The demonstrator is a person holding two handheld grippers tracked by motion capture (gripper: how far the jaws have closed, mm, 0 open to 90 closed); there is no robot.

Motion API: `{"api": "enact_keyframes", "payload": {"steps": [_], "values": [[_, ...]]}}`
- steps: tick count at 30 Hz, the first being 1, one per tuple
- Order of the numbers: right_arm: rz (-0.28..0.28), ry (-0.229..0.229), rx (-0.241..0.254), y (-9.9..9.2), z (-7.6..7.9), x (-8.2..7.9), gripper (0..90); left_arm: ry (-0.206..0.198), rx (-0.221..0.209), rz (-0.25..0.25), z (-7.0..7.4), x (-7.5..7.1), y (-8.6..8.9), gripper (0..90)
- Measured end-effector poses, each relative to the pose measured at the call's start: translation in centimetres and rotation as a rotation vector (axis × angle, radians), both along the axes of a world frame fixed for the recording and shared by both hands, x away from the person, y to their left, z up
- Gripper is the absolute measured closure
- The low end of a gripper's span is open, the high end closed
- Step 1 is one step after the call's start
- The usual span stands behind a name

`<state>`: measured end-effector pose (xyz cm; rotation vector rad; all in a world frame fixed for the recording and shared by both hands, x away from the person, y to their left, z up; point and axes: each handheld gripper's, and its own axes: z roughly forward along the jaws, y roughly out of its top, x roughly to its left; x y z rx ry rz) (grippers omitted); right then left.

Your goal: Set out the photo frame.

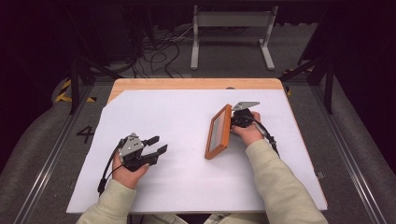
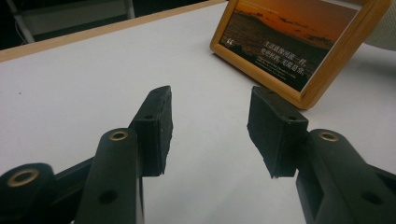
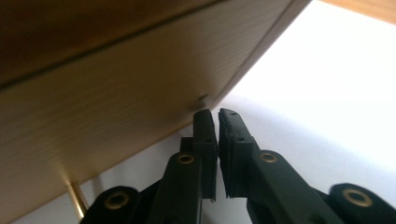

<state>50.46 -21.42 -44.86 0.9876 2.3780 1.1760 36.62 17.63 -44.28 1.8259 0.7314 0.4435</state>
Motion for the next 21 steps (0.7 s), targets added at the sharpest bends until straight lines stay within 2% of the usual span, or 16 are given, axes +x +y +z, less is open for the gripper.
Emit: {"api": "enact_keyframes", "payload": {"steps": [5, 7, 14, 18, 21], "values": [[-0.048, -0.007, -0.040, -1.1, 1.4, -0.7, 75.6, -0.004, 0.001, 0.001, 0.1, 0.1, 0.0, 49.6], [-0.065, 0.007, -0.031, -1.9, 2.1, -1.2, 69.7, -0.005, 0.001, 0.001, 0.1, 0.1, -0.1, 48.9], [-0.050, 0.003, -0.030, -2.7, 4.7, -3.3, 57.0, 0.001, 0.000, -0.001, 0.1, 0.3, -0.3, 46.9], [-0.050, -0.010, -0.048, -2.7, 6.5, -4.5, 52.5, 0.001, 0.002, -0.002, 0.2, 0.3, -0.2, 46.4], [-0.053, 0.018, -0.029, -2.8, 7.7, -5.4, 48.6, 0.002, 0.003, -0.002, 0.2, 0.4, -0.2, 46.2]]}}
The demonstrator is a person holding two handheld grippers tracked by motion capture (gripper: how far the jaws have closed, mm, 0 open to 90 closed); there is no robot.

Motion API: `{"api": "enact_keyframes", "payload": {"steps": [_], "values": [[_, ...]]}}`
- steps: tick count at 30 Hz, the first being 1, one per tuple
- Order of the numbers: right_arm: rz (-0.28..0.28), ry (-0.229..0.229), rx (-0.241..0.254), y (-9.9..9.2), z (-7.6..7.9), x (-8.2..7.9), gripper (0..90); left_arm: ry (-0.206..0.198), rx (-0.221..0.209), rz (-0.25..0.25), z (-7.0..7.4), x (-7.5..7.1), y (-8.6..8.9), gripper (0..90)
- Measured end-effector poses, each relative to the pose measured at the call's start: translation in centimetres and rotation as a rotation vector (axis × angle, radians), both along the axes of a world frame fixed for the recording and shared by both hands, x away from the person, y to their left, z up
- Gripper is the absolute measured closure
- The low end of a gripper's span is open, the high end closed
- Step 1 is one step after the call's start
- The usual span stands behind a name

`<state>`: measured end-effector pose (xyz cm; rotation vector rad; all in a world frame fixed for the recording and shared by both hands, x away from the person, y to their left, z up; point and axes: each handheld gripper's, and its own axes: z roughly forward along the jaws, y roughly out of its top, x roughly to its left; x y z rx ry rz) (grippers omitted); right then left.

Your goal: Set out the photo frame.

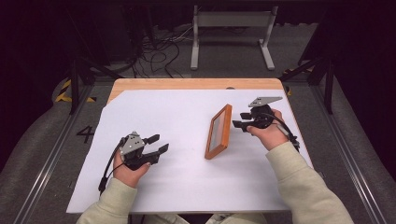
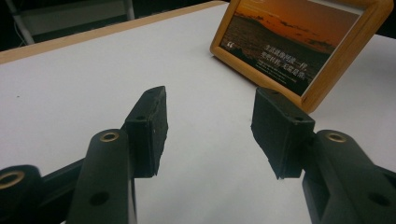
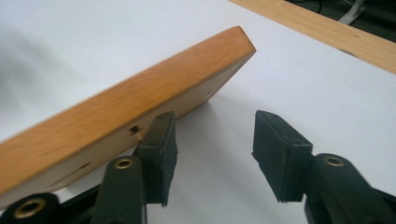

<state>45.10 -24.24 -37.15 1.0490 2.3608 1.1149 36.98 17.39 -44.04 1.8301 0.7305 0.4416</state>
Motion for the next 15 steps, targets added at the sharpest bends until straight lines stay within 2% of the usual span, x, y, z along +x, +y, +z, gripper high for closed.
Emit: {"api": "enact_keyframes", "payload": {"steps": [8, 10, 12, 13, 15], "values": [[0.021, -0.010, -0.022, -0.3, 2.4, -1.7, 47.4, 0.009, 0.005, -0.003, -0.1, 0.0, -0.1, 46.4], [0.037, -0.022, -0.048, -0.1, 3.3, -2.3, 47.3, 0.012, 0.004, -0.001, -0.1, 0.0, -0.1, 46.4], [0.035, -0.023, -0.048, -0.1, 3.6, -2.5, 47.3, 0.013, 0.005, 0.000, -0.2, 0.0, -0.2, 46.4], [0.028, -0.008, -0.036, -0.1, 3.8, -2.6, 46.8, 0.008, 0.010, -0.002, -0.2, 0.1, -0.2, 46.4], [0.010, 0.009, -0.021, 0.0, 4.4, -2.8, 40.6, 0.011, 0.011, -0.002, -0.2, 0.1, -0.2, 46.4]]}}
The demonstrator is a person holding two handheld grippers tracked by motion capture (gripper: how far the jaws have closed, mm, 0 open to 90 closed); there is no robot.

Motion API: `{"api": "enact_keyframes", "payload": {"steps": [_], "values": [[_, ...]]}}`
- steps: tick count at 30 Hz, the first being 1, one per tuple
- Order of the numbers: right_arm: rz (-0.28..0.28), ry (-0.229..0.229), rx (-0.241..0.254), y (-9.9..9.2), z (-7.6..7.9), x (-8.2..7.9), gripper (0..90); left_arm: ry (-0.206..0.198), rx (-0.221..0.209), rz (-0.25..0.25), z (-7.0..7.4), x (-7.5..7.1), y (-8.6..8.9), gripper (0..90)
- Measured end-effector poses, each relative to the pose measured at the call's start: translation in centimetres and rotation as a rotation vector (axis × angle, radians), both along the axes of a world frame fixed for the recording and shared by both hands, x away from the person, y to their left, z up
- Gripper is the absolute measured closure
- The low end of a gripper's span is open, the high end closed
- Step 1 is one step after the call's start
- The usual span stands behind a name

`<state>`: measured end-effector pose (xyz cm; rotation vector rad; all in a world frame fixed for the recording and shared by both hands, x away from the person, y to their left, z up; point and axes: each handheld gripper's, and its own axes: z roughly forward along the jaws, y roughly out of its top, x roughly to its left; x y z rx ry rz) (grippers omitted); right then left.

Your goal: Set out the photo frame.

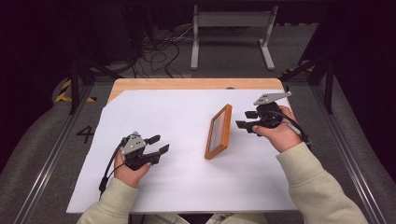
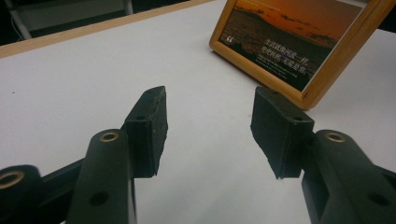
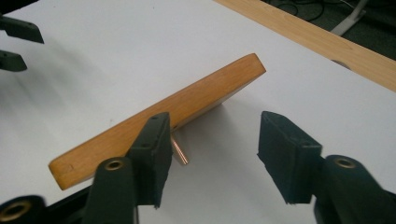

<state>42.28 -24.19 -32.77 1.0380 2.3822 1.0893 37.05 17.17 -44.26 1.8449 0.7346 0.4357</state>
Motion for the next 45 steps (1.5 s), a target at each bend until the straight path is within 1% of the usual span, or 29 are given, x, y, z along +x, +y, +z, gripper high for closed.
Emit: {"api": "enact_keyframes", "payload": {"steps": [1, 2, 4, 5, 7, 8, 9, 11, 12, 16, 18, 20, 23, 27, 28, 30, 34, 38, 40, 42, 45], "values": [[-0.013, 0.002, 0.002, 0.1, 0.2, -0.1, 40.0, 0.001, -0.001, 0.000, 0.0, 0.0, 0.0, 46.4], [-0.014, 0.007, 0.004, 0.3, 0.3, 0.0, 39.7, -0.005, 0.004, -0.001, 0.0, 0.0, 0.0, 46.4], [-0.009, 0.019, 0.004, 0.6, 0.4, 0.1, 38.4, -0.002, -0.001, 0.001, 0.0, 0.0, 0.1, 46.4], [-0.011, 0.035, 0.010, 0.7, 0.5, 0.2, 37.4, -0.001, -0.001, 0.001, 0.0, 0.0, 0.1, 46.4], [-0.033, 0.095, 0.041, 1.0, 0.5, 0.3, 33.8, 0.002, -0.002, 0.002, 0.0, 0.0, 0.0, 46.4], [-0.033, 0.095, 0.041, 1.0, 0.5, 0.3, 33.8, 0.002, -0.002, 0.002, 0.0, 0.0, 0.0, 46.4], [-0.038, 0.125, 0.046, 1.2, 0.5, 0.5, 33.1, 0.001, 0.001, 0.002, 0.0, 0.0, 0.0, 46.4], [-0.042, 0.132, 0.019, 1.9, 0.7, 0.7, 30.9, 0.001, 0.001, 0.003, 0.0, 0.0, 0.1, 46.4], [-0.040, 0.133, 0.016, 2.1, 0.7, 0.7, 30.8, 0.001, 0.001, 0.003, 0.0, 0.0, 0.1, 46.5], [-0.045, 0.146, 0.036, 2.8, 0.8, 0.9, 31.4, 0.002, 0.001, 0.001, 0.0, 0.0, 0.1, 46.5], [-0.072, 0.166, 0.046, 3.2, 0.8, 1.1, 30.7, 0.001, 0.003, 0.001, 0.0, 0.0, 0.1, 46.6], [-0.090, 0.194, 0.067, 3.6, 0.6, 1.3, 29.0, 0.000, 0.004, 0.002, 0.0, 0.0, 0.1, 46.7], [-0.126, 0.230, 0.063, 4.0, 0.3, 1.7, 28.3, 0.000, 0.004, 0.001, 0.0, 0.0, 0.1, 46.8], [-0.146, 0.272, 0.072, 4.5, -0.1, 2.1, 28.0, 0.001, 0.006, -0.001, 0.0, 0.0, 0.1, 46.8], [-0.146, 0.272, 0.072, 4.5, -0.1, 2.1, 28.0, 0.001, 0.006, -0.001, 0.0, 0.0, 0.1, 46.8], [-0.178, 0.334, 0.080, 5.0, -0.7, 2.4, 28.3, -0.002, 0.008, -0.003, 0.0, 0.0, 0.1, 46.8], [-0.195, 0.382, 0.086, 5.6, -1.7, 3.0, 27.8, -0.002, 0.009, -0.003, 0.0, 0.1, 0.1, 46.8], [-0.207, 0.415, 0.072, 6.2, -2.7, 3.7, 28.9, -0.002, 0.007, -0.002, 0.0, 0.0, 0.1, 46.8], [-0.209, 0.424, 0.067, 6.5, -3.1, 3.9, 29.5, -0.007, 0.008, -0.002, 0.0, 0.0, 0.1, 47.0], [-0.218, 0.426, 0.055, 6.9, -3.6, 4.2, 31.0, -0.004, 0.004, -0.001, 0.0, 0.0, 0.1, 47.0], [-0.220, 0.443, 0.045, 7.2, -4.3, 4.5, 30.9, -0.004, 0.003, -0.001, 0.1, 0.0, 0.1, 47.0]]}}
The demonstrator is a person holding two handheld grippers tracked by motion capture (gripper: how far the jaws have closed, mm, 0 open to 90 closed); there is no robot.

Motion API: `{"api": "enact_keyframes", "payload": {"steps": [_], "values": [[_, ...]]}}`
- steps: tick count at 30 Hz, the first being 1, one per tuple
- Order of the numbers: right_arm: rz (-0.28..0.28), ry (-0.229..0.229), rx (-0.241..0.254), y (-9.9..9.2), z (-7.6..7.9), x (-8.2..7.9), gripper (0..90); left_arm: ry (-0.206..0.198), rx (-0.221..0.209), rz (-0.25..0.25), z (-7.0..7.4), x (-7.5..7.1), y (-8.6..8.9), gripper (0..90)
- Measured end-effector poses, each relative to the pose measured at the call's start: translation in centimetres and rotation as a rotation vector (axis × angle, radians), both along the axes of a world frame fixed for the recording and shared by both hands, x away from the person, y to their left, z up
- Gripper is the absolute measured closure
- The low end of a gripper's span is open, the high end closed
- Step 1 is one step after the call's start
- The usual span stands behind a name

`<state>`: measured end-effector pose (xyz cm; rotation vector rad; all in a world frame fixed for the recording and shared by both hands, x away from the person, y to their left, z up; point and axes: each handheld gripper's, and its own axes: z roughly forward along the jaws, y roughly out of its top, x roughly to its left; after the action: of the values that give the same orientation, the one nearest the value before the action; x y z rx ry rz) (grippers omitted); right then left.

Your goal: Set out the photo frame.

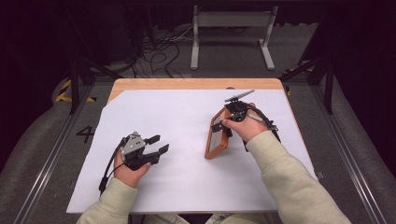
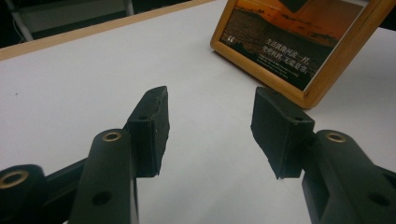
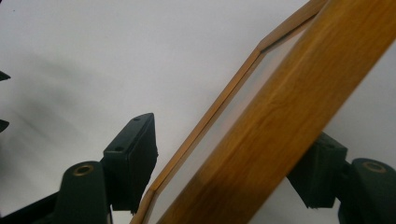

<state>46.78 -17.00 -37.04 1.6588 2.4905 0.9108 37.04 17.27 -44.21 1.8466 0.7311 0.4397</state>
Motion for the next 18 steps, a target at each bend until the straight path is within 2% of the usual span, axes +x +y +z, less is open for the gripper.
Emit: {"api": "enact_keyframes", "payload": {"steps": [2, 7, 9, 10, 11, 13, 18], "values": [[0.000, 0.006, 0.003, 0.10, -0.19, 0.12, 30.5, 0.000, -0.001, 0.000, 0.00, 0.00, -0.01, 47.0], [0.000, 0.058, 0.010, 0.59, -0.74, 0.56, 29.8, -0.003, 0.002, -0.004, -0.01, 0.03, -0.03, 46.9], [-0.003, 0.061, 0.009, 0.62, -0.73, 0.58, 30.3, -0.004, 0.005, -0.005, -0.01, 0.04, -0.01, 46.9], [-0.013, 0.084, 0.006, 0.62, -0.74, 0.60, 34.7, -0.005, 0.005, -0.006, -0.01, 0.04, -0.01, 46.9], [-0.013, 0.084, 0.006, 0.62, -0.74, 0.60, 34.7, -0.004, 0.005, -0.006, -0.01, 0.03, -0.02, 46.9], [-0.003, 0.113, -0.015, 0.55, -0.72, 0.57, 45.1, -0.005, 0.005, -0.005, 0.00, 0.02, -0.02, 46.9], [-0.022, 0.127, -0.054, 0.43, -0.45, 0.48, 58.9, -0.001, 0.000, -0.004, 0.00, -0.03, -0.06, 46.9]]}}
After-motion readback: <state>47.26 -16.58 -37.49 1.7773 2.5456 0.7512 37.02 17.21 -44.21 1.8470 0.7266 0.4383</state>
